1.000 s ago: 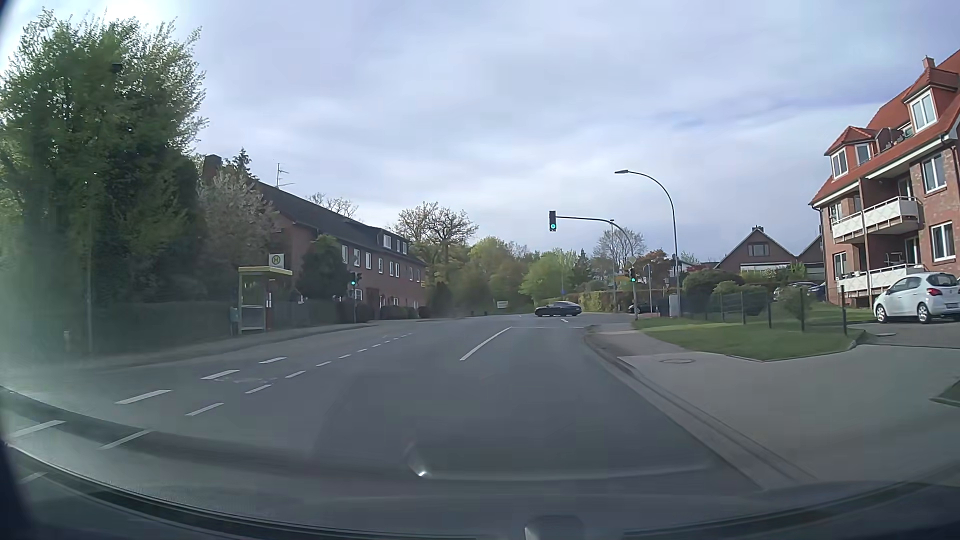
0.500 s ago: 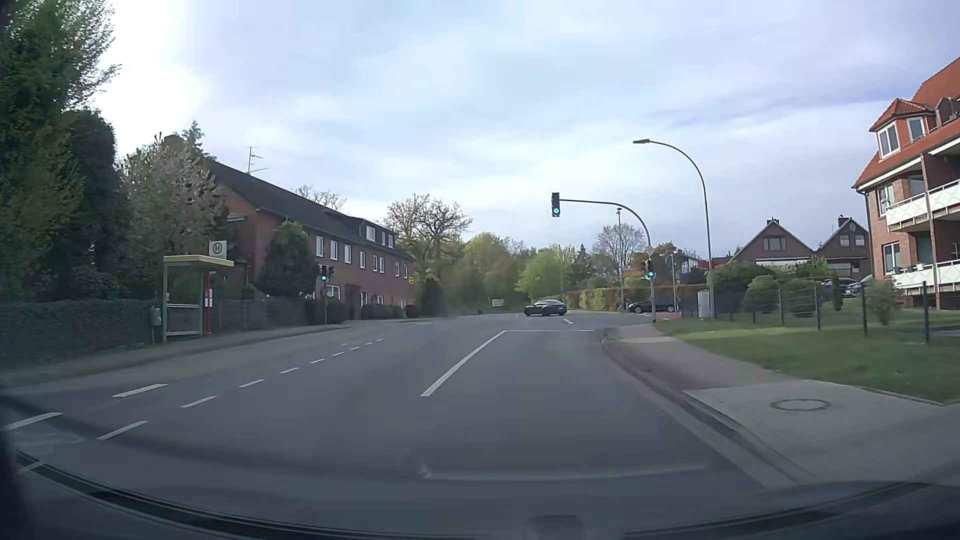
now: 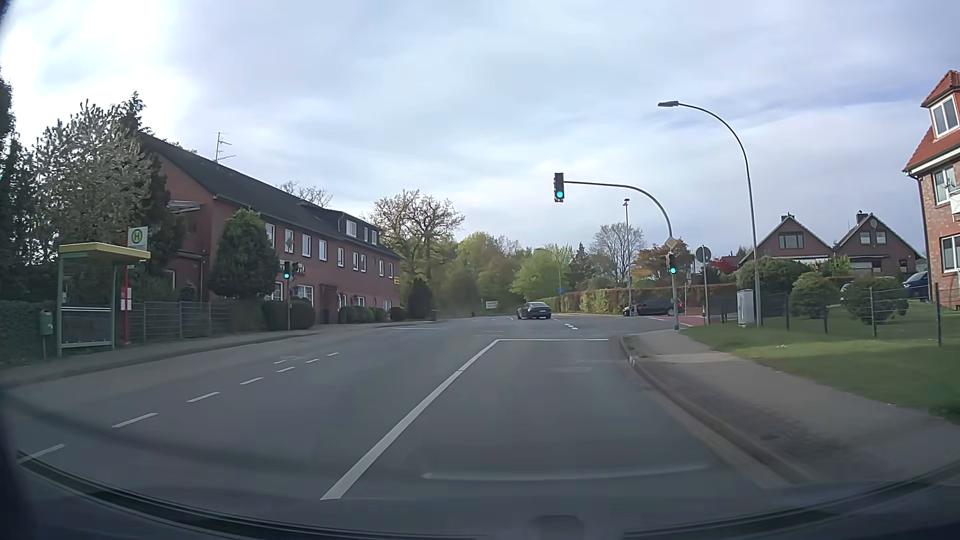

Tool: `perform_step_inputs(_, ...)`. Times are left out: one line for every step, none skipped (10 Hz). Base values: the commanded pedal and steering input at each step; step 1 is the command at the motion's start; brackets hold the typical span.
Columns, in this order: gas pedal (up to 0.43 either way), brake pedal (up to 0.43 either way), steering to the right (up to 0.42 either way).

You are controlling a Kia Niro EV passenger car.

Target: Follow the waypoints while adhering to traffic rules and regulations

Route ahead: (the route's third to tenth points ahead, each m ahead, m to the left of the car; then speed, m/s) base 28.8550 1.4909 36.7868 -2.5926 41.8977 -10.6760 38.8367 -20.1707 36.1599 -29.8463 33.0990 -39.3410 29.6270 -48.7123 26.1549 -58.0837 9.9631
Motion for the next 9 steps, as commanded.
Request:
perform_step_inputs(0.0,0.0,0.01)
perform_step_inputs(0.0,0.0,0.01)
perform_step_inputs(0.0,0.0,0.011)
perform_step_inputs(0.0,0.0,0.012)
perform_step_inputs(0.11,0.0,0.013)
perform_step_inputs(0.11,0.0,0.017)
perform_step_inputs(0.11,0.0,0.021)
perform_step_inputs(0.11,0.0,0.024)
perform_step_inputs(0.11,0.0,0.025)
